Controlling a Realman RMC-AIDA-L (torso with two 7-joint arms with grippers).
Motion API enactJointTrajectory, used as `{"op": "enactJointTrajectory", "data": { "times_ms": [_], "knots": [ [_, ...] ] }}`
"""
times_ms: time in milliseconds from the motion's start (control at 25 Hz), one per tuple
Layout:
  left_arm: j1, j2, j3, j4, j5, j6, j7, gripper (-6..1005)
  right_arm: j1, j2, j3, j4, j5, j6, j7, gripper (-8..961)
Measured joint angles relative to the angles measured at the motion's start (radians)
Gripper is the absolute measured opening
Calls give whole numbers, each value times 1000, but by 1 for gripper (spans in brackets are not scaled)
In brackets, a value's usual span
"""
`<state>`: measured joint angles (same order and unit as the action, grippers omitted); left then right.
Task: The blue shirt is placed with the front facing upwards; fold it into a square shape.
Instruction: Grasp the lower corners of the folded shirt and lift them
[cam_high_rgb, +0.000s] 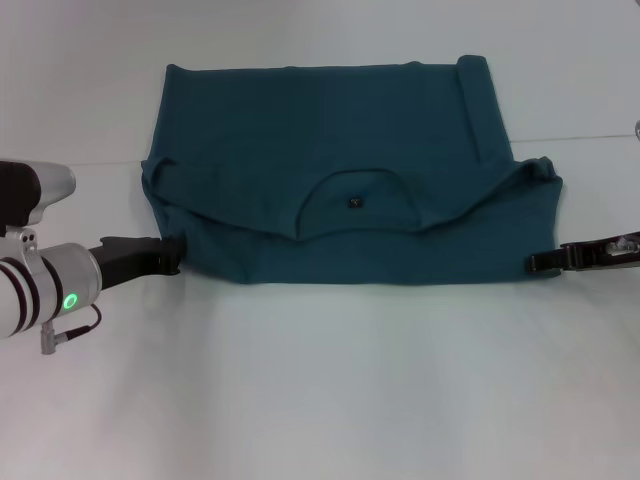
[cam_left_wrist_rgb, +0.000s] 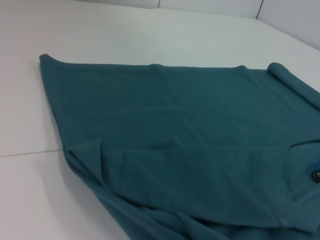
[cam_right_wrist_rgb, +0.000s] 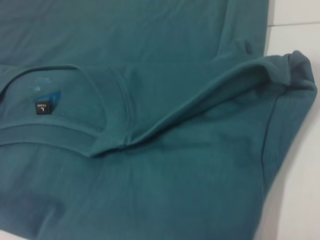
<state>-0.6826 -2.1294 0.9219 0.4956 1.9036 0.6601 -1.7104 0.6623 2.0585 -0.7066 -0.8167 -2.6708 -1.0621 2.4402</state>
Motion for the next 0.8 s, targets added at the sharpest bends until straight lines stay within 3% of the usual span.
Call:
{"op": "enactJointTrajectory", "data": {
  "times_ms": [200,560,800],
  "knots": [
    [0,-1,0,-1,0,0,0,26,17,-1,1,40,11,24,0,850],
    [2,-3,0,0,0,1,1,27,35,-2,1,79,13,62,0,725],
    [5,-3,0,2,0,4,1,27,36,-3,-6,80,14,73,-12,432]
  ]
}}
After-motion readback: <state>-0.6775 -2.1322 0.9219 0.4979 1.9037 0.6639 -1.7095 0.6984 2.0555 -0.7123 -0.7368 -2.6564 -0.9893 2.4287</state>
